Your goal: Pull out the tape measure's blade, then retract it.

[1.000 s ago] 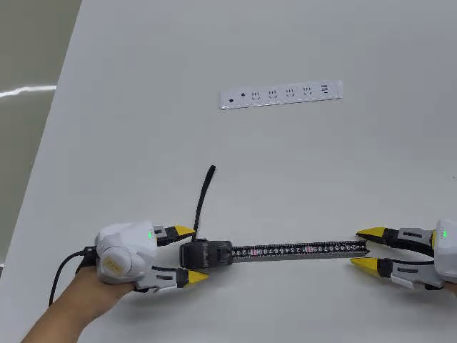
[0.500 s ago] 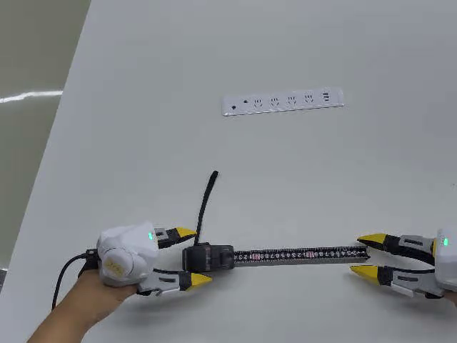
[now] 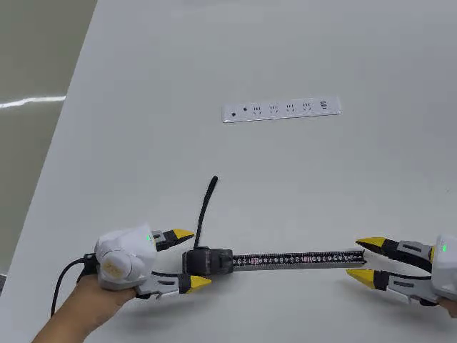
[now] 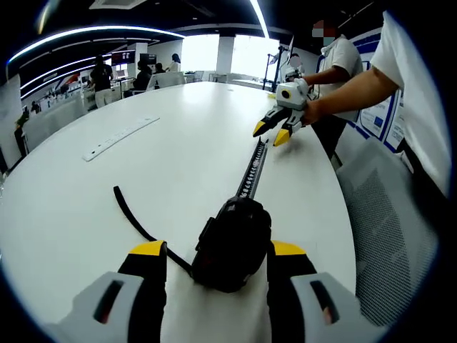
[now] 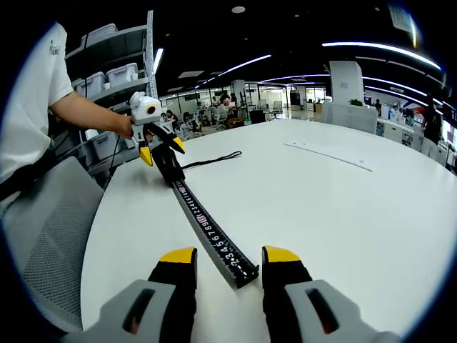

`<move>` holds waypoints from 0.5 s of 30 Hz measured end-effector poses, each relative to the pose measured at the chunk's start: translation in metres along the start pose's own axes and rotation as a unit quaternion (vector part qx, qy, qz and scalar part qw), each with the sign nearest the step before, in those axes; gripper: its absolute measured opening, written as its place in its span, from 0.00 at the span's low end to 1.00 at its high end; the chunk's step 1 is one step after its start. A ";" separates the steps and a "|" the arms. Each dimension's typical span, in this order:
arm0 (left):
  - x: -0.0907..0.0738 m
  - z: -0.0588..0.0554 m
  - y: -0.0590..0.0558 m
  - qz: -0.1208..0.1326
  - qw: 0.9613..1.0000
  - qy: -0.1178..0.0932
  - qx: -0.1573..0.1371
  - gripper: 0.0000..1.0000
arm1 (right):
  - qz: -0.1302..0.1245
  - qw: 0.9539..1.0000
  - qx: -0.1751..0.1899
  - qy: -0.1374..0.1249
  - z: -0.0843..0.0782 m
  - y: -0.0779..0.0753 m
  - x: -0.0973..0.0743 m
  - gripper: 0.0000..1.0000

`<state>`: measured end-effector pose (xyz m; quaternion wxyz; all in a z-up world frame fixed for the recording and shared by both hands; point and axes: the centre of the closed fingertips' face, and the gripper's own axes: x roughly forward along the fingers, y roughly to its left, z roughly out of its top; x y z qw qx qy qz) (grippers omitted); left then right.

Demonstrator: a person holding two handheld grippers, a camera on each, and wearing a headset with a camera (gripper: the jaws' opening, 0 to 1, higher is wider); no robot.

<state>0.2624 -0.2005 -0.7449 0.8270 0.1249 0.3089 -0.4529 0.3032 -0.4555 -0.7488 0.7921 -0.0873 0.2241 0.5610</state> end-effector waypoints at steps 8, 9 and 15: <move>-0.004 0.000 0.000 0.016 1.000 -0.006 -0.019 0.59 | -0.012 1.000 0.000 -0.001 0.003 0.004 -0.004 0.37; -0.005 0.000 0.001 0.020 1.000 -0.006 -0.020 0.60 | -0.013 1.000 0.002 -0.003 0.003 0.004 -0.005 0.37; -0.011 0.002 0.001 0.030 0.999 -0.018 -0.031 0.60 | -0.023 1.000 0.009 -0.005 0.000 0.003 -0.008 0.40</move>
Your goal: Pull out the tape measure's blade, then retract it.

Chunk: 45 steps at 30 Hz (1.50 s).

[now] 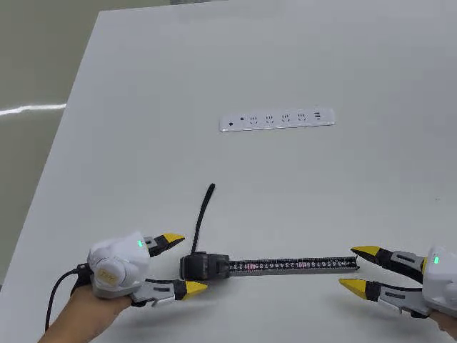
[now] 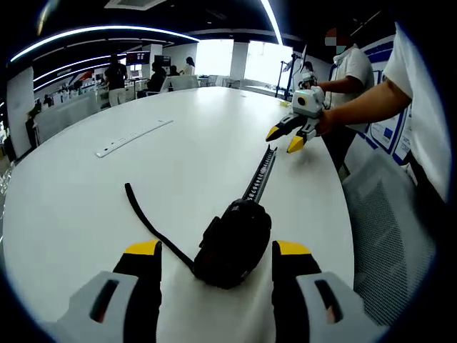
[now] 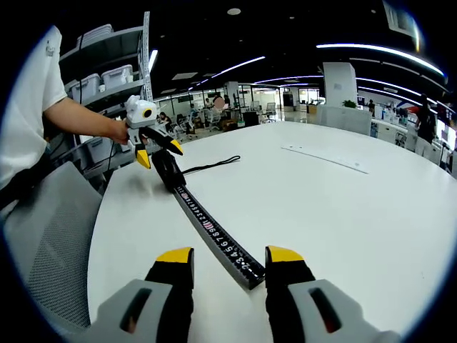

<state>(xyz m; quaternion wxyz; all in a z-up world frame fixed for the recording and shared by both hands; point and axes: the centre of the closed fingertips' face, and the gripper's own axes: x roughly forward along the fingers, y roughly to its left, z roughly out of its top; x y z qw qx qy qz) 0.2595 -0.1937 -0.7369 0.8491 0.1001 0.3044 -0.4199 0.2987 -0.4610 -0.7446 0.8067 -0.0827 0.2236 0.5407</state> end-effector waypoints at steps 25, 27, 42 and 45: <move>-0.027 0.006 -0.005 0.043 0.997 -0.051 -0.044 0.61 | -0.054 0.998 0.021 -0.015 0.003 0.015 -0.016 0.47; -0.029 0.006 -0.006 0.047 0.996 -0.053 -0.047 0.60 | -0.057 0.998 0.024 -0.017 0.003 0.016 -0.018 0.48; -0.047 0.004 -0.010 0.080 0.992 -0.077 -0.067 0.62 | -0.080 0.996 0.023 -0.024 0.013 0.025 -0.028 0.52; -0.048 0.000 -0.014 0.079 0.992 -0.076 -0.070 0.64 | -0.083 0.996 0.027 -0.026 0.013 0.027 -0.030 0.53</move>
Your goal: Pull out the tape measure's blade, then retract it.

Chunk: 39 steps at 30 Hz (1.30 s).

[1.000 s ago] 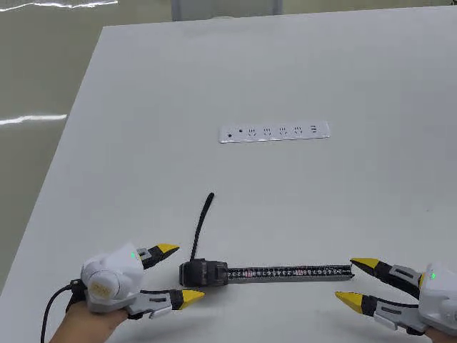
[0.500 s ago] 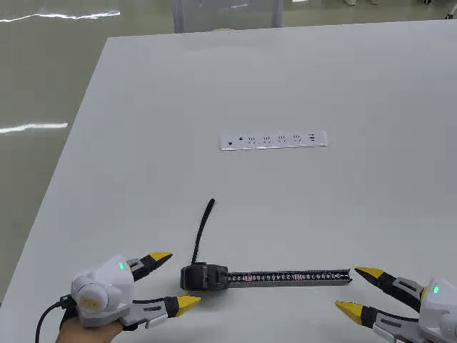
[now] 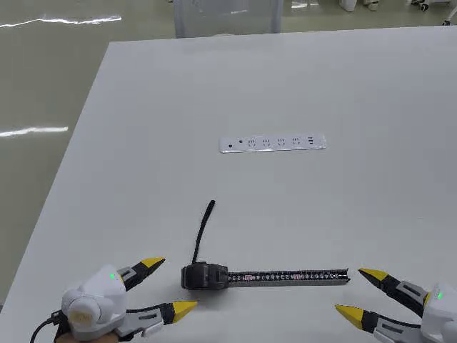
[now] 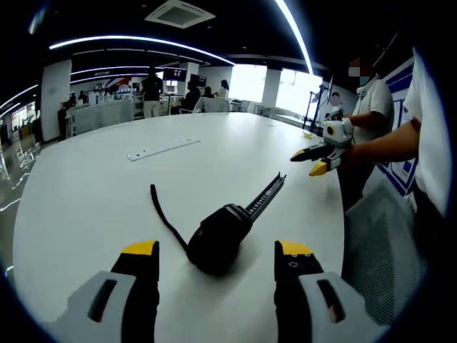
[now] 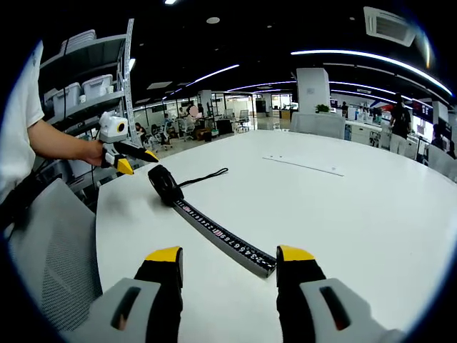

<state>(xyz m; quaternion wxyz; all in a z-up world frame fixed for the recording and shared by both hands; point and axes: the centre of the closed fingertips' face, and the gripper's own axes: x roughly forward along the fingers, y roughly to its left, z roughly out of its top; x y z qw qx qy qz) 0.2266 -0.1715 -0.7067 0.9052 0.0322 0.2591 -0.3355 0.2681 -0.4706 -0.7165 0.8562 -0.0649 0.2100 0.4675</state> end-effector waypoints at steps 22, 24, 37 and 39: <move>-0.022 -0.012 -0.018 0.016 1.000 -0.011 -0.016 0.65 | -0.015 1.000 0.007 -0.003 -0.002 0.008 -0.021 0.59; -0.025 -0.013 -0.020 0.017 1.000 -0.013 -0.018 0.66 | -0.015 1.000 0.007 -0.003 -0.002 0.010 -0.023 0.59; -0.039 -0.024 -0.028 0.025 0.999 -0.013 -0.032 0.66 | -0.027 0.999 0.020 -0.015 -0.002 0.017 -0.034 0.61; -0.040 -0.026 -0.027 0.027 0.999 -0.013 -0.033 0.66 | -0.028 0.999 0.022 -0.017 -0.002 0.018 -0.036 0.61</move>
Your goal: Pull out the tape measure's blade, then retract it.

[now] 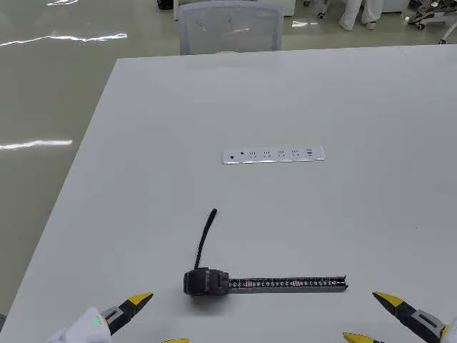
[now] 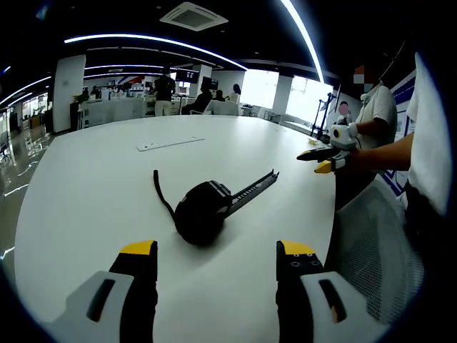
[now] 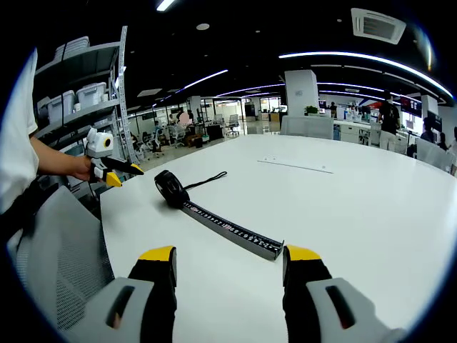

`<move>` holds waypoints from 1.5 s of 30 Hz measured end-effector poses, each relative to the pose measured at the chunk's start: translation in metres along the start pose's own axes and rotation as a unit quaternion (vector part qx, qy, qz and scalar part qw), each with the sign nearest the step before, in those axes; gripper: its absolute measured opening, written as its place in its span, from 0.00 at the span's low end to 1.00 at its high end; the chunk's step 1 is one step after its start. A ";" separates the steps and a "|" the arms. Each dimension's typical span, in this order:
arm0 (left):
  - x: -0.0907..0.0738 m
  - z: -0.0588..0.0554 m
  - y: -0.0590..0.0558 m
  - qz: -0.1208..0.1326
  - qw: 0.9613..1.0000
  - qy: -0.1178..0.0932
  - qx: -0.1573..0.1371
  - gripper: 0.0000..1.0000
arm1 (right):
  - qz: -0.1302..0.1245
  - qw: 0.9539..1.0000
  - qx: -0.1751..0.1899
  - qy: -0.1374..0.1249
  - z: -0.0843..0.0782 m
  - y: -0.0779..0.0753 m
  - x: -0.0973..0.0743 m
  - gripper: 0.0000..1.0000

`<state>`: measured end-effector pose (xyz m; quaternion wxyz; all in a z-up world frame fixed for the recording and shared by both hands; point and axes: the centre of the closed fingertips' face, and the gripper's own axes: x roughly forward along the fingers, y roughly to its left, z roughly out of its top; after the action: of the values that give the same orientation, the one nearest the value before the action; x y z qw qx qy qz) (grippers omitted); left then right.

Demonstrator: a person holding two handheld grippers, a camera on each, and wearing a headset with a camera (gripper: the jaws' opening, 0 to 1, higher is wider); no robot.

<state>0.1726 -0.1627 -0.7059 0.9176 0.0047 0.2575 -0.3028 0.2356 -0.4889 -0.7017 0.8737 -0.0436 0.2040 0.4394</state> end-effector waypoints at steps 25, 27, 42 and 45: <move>-0.021 -0.013 -0.013 0.009 1.000 -0.016 -0.024 0.66 | -0.015 0.999 0.026 -0.023 -0.006 0.020 -0.018 0.62; -0.022 -0.016 -0.014 0.009 1.000 -0.015 -0.024 0.66 | -0.015 0.999 0.025 -0.024 -0.007 0.021 -0.020 0.62; -0.033 -0.032 -0.022 0.016 0.999 -0.013 -0.038 0.67 | -0.017 0.999 0.032 -0.024 -0.020 0.031 -0.030 0.62; -0.036 -0.033 -0.025 0.016 0.999 -0.014 -0.040 0.67 | -0.017 0.999 0.033 -0.023 -0.021 0.033 -0.031 0.62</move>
<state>0.1186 -0.1579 -0.7139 0.9253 -0.0322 0.2562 -0.2779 0.1863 -0.4979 -0.7055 0.8865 -0.0075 0.1972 0.4185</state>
